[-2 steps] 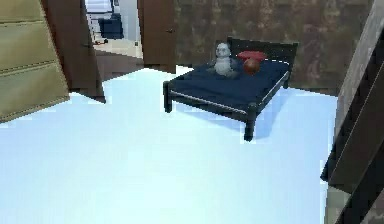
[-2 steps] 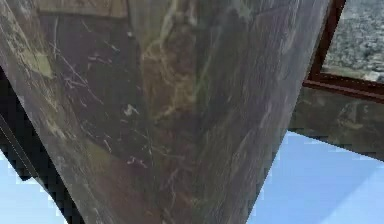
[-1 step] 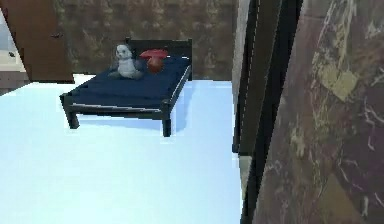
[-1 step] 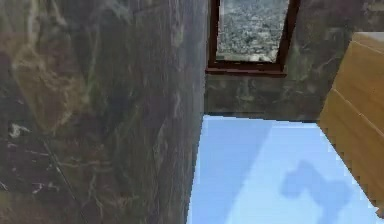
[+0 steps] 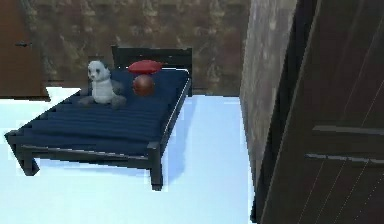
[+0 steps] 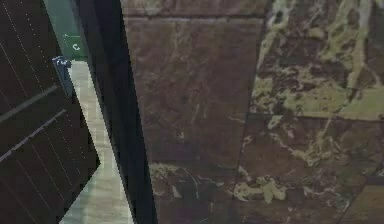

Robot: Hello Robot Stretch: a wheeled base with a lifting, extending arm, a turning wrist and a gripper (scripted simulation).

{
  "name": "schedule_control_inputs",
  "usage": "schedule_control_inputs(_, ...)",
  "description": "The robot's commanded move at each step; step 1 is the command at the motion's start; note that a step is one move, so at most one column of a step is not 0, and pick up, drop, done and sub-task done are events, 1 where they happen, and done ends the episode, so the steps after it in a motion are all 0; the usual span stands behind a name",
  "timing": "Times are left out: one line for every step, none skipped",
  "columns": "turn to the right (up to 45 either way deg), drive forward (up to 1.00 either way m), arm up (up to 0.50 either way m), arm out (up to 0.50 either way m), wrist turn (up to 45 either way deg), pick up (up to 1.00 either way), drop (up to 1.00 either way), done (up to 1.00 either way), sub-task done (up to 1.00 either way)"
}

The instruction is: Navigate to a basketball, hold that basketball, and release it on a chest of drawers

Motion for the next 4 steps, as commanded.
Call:
schedule_control_inputs(6.0,0.00,0.00,0.00,0.0,0.00,0.00,0.00,0.00)
schedule_control_inputs(0.0,1.00,0.00,0.00,0.0,0.00,0.00,0.00,0.00)
schedule_control_inputs(0.0,0.65,0.00,0.00,0.0,0.00,0.00,0.00,0.00)
schedule_control_inputs(-45.0,0.00,0.00,0.00,0.0,0.00,0.00,0.00,0.00)
